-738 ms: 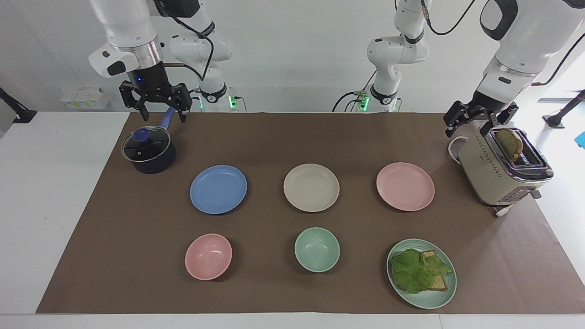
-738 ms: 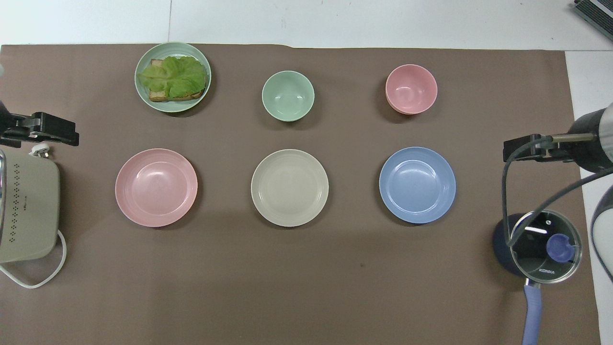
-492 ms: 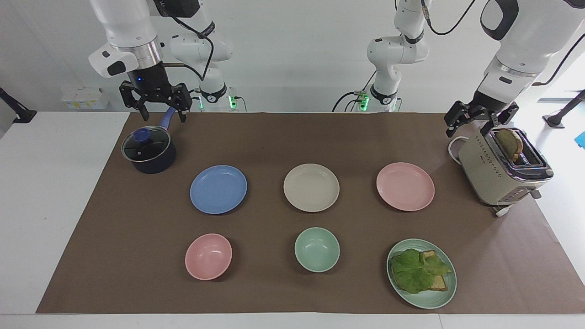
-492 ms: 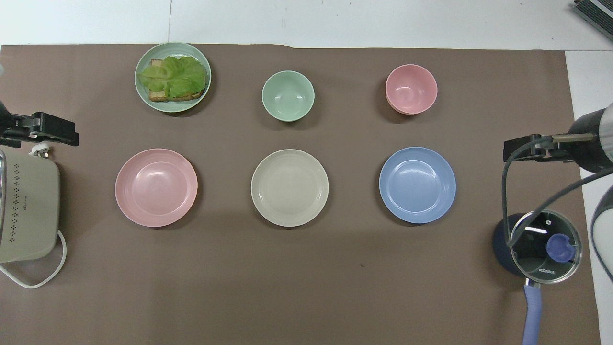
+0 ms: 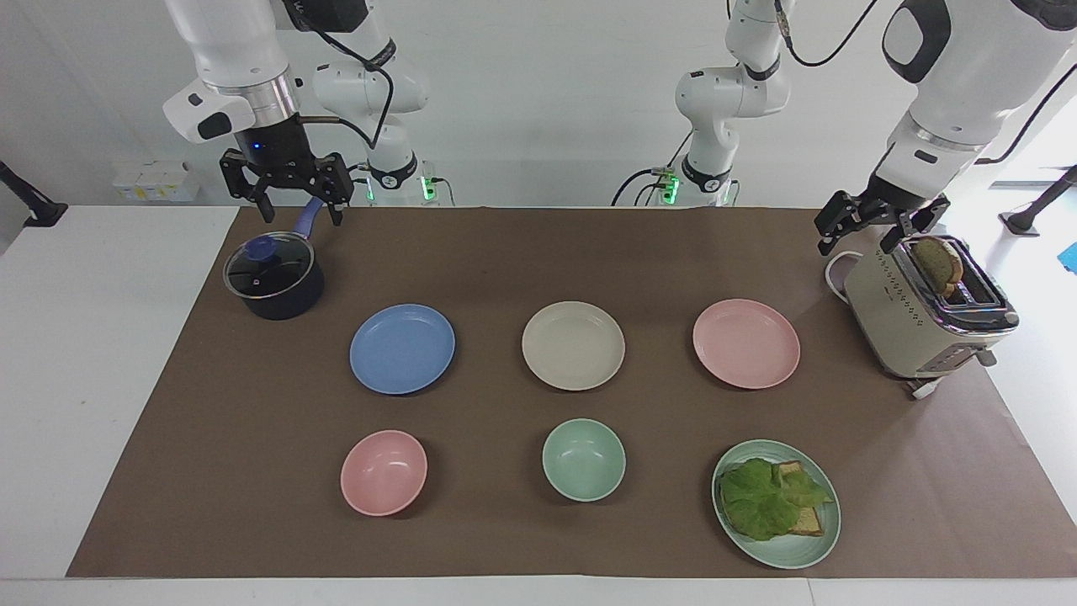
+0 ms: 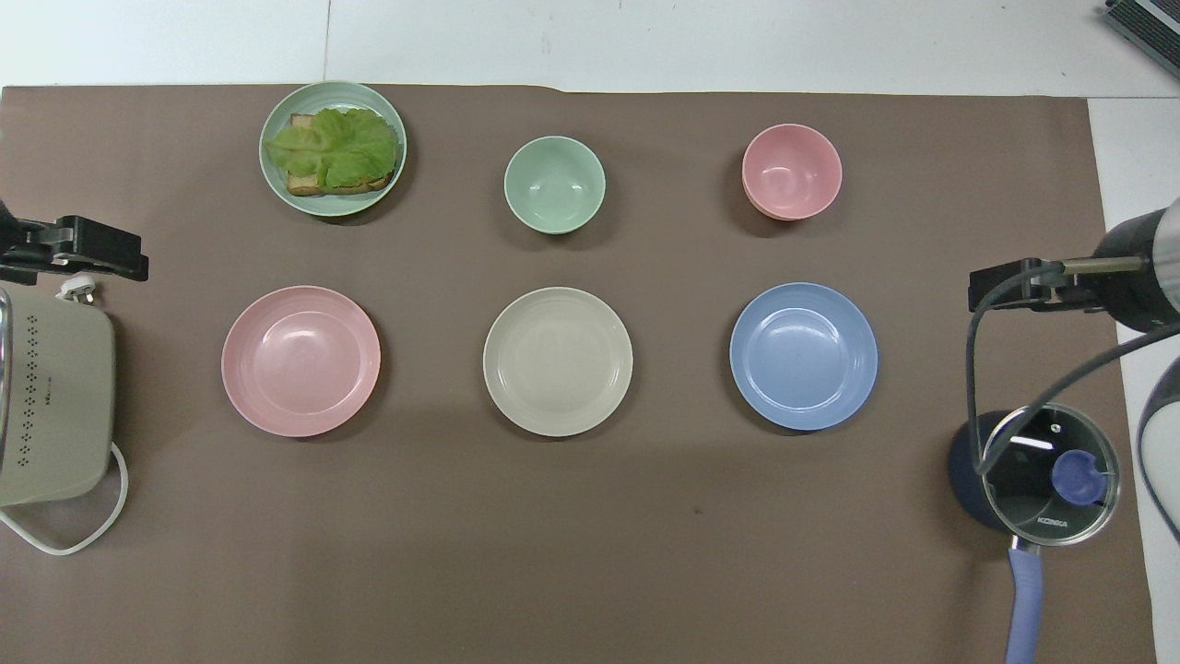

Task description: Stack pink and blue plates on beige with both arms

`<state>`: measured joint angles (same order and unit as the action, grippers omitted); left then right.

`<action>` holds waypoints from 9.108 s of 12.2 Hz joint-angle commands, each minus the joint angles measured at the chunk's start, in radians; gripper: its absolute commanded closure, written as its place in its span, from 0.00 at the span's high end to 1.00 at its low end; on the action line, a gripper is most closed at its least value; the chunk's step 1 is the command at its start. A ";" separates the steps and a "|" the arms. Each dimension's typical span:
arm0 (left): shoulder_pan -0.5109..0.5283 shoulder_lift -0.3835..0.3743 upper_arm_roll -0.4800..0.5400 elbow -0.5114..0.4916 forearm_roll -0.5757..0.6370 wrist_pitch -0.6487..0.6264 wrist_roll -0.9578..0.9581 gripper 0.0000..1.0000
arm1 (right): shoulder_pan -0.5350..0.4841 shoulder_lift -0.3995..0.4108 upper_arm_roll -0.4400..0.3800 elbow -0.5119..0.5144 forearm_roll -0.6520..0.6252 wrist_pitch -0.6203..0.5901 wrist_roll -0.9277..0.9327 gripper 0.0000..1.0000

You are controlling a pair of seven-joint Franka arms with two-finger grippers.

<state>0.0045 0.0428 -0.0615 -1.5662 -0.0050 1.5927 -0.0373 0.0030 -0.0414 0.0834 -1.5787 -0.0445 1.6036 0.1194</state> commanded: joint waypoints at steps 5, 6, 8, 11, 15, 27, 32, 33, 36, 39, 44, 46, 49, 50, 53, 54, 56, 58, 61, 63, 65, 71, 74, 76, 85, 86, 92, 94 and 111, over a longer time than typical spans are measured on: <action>0.029 -0.031 -0.001 -0.184 -0.001 0.131 0.002 1.00 | 0.002 -0.015 -0.007 -0.015 0.017 -0.013 0.000 1.00; 0.031 -0.029 -0.001 -0.214 -0.001 0.151 -0.001 1.00 | 0.002 -0.015 -0.007 -0.015 0.017 -0.013 0.000 1.00; 0.041 -0.027 -0.001 -0.290 -0.001 0.215 -0.001 1.00 | 0.002 -0.015 -0.007 -0.015 0.017 -0.013 -0.001 1.00; 0.061 -0.012 0.000 -0.370 -0.001 0.302 -0.003 1.00 | 0.002 -0.017 -0.007 -0.015 0.017 -0.013 -0.001 1.00; 0.078 0.040 0.000 -0.445 -0.001 0.409 -0.015 1.00 | 0.002 -0.017 -0.007 -0.017 0.017 -0.014 -0.001 1.00; 0.086 0.112 -0.001 -0.557 -0.004 0.529 -0.138 0.00 | 0.002 -0.017 -0.010 -0.017 0.018 -0.014 -0.003 1.00; 0.074 0.104 -0.012 -0.350 -0.090 0.205 -0.141 0.00 | 0.002 -0.017 -0.010 -0.017 0.017 -0.014 -0.001 1.00; 0.066 0.108 -0.014 -0.289 -0.148 0.125 -0.153 0.00 | 0.002 -0.017 -0.010 -0.017 0.017 -0.014 -0.003 1.00; -0.062 0.098 -0.017 -0.268 -0.214 0.116 -0.287 0.00 | 0.002 -0.017 -0.010 -0.017 0.017 -0.014 -0.003 1.00; -0.231 0.095 -0.018 -0.285 -0.246 0.214 -0.441 0.00 | 0.002 -0.017 -0.011 -0.017 0.017 -0.014 -0.003 1.00; -0.420 0.147 -0.018 -0.426 -0.279 0.573 -0.529 0.00 | 0.002 -0.017 -0.010 -0.017 0.017 -0.014 -0.003 1.00; -0.422 0.149 -0.018 -0.433 -0.279 0.580 -0.524 0.06 | 0.002 -0.017 -0.010 -0.017 0.017 -0.014 -0.003 1.00; -0.416 0.149 -0.017 -0.433 -0.279 0.575 -0.512 1.00 | 0.002 -0.017 -0.011 -0.017 0.018 -0.014 -0.003 1.00; -0.407 0.150 -0.015 -0.423 -0.279 0.554 -0.504 1.00 | 0.002 -0.017 -0.011 -0.017 0.017 -0.014 -0.003 1.00; -0.313 0.135 -0.008 -0.382 -0.257 0.460 -0.443 1.00 | 0.002 -0.017 -0.011 -0.017 0.018 -0.013 -0.001 1.00; -0.266 0.131 -0.006 -0.346 -0.216 0.404 -0.390 1.00 | 0.002 -0.017 -0.010 -0.017 0.018 -0.013 -0.001 1.00; -0.195 0.124 -0.006 -0.289 -0.088 0.307 -0.310 1.00 | 0.002 -0.017 -0.010 -0.017 0.018 -0.013 -0.001 1.00; -0.129 0.086 -0.006 -0.278 -0.015 0.276 -0.212 1.00 | 0.002 -0.017 -0.010 -0.017 0.018 -0.013 -0.001 1.00; -0.086 -0.012 -0.004 -0.258 -0.003 0.270 -0.072 1.00 | 0.002 -0.017 -0.010 -0.017 0.018 -0.013 -0.001 1.00; -0.077 -0.037 0.005 -0.171 -0.003 0.157 0.056 1.00 | 0.002 -0.017 -0.010 -0.017 0.018 -0.013 0.000 1.00; -0.080 -0.044 0.029 -0.085 -0.003 0.067 0.082 1.00 | 0.002 -0.017 -0.010 -0.017 0.018 -0.013 0.000 1.00; -0.078 -0.086 0.086 -0.072 -0.006 0.058 0.076 1.00 | 0.002 -0.017 -0.011 -0.023 0.018 -0.010 -0.004 1.00; -0.080 -0.086 0.086 -0.072 -0.006 0.058 0.076 1.00 | -0.020 -0.028 -0.013 -0.058 0.018 0.019 -0.006 1.00; -0.080 -0.086 0.086 -0.072 -0.006 0.058 0.074 1.00 | -0.032 -0.026 -0.014 -0.092 0.018 0.061 -0.007 1.00; -0.080 -0.086 0.086 -0.072 -0.006 0.058 0.076 1.00 | -0.054 0.073 -0.014 -0.328 0.017 0.359 -0.010 1.00; -0.080 -0.086 0.086 -0.072 -0.006 0.058 0.076 1.00 | -0.054 0.096 -0.014 -0.361 0.017 0.424 -0.010 1.00; -0.080 -0.086 0.086 -0.072 -0.006 0.058 0.076 1.00 | -0.052 0.173 -0.014 -0.500 0.015 0.645 -0.014 1.00; -0.080 -0.086 0.086 -0.072 -0.006 0.058 0.076 1.00 | -0.058 0.175 -0.014 -0.546 0.015 0.718 -0.058 1.00; -0.080 -0.086 0.086 -0.072 -0.006 0.058 0.076 1.00 | -0.066 0.216 0.004 -0.549 0.155 0.733 -0.153 0.00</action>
<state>-0.0824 -0.0414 0.0296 -1.6436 -0.0237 1.6682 0.0276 -0.0586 0.2034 0.0739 -2.1385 0.0863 2.3744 -0.0022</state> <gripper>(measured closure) 0.000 0.934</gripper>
